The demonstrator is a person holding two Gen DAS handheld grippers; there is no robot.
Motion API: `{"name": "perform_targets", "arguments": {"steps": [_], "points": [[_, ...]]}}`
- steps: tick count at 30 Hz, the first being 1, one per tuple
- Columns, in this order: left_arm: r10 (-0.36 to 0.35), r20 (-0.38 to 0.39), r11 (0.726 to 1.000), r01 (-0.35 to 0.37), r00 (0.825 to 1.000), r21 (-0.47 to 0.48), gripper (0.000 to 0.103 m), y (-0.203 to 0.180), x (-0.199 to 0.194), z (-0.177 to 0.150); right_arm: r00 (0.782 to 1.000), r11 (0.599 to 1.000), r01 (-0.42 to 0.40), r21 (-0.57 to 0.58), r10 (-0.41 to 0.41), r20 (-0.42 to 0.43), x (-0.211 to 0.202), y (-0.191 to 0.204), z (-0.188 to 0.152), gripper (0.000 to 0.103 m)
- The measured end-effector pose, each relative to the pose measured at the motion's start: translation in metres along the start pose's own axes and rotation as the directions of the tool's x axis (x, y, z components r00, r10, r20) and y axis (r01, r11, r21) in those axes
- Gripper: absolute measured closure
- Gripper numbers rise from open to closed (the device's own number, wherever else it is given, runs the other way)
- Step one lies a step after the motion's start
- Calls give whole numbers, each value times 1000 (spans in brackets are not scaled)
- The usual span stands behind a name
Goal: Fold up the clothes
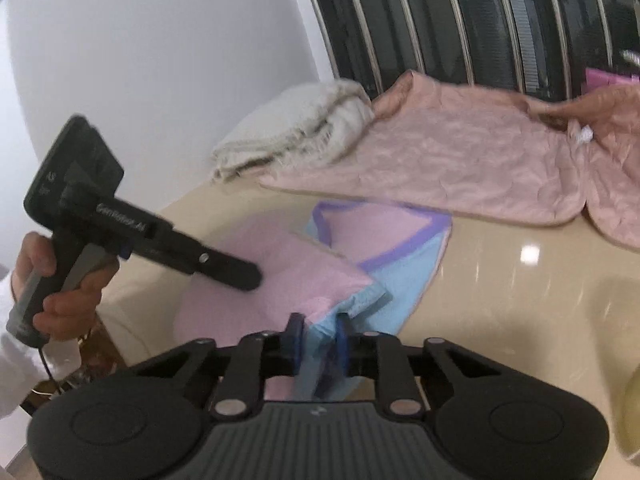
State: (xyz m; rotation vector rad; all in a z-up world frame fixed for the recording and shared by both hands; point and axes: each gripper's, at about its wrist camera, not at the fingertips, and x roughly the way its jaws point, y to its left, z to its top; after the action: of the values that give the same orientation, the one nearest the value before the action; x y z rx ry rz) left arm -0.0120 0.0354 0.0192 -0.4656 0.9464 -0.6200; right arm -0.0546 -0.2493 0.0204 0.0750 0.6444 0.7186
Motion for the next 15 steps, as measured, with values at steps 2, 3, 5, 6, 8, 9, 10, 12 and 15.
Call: {"name": "perform_targets", "arguments": {"steps": [2,3,5,6,8,9,10,12,15], "points": [[27,-2,1000,-27,1000,-1,77,5,3,-6,1000,1000,0,11,0,-18,-2,3,1,88],[28,-2,1000,-28,1000,-10,72,8,5,-9,999,1000,12,11,-12,-32,0,4,1,86],[24,7,1000,-24,1000,-4,58,8,2,-11,998,999,36,11,-35,-57,2,6,0,86],[37,18,999,-38,999,9,54,6,-3,-10,997,999,47,14,-46,-65,2,7,-2,86],[49,76,998,-52,996,36,52,1,-16,-7,996,997,69,14,-68,-59,-1,9,-2,86],[49,108,997,-55,993,48,52,-1,-22,-5,996,997,82,11,-81,-33,-6,11,-1,85],[51,137,996,-60,989,62,52,-3,-27,-3,996,996,90,8,-90,-4,-10,13,1,85],[102,180,989,-120,978,90,53,-12,-23,2,995,997,83,-11,-82,63,-12,17,6,85],[264,205,945,-296,942,142,70,-20,0,-1,994,994,99,-42,-98,41,11,21,7,86]]}}
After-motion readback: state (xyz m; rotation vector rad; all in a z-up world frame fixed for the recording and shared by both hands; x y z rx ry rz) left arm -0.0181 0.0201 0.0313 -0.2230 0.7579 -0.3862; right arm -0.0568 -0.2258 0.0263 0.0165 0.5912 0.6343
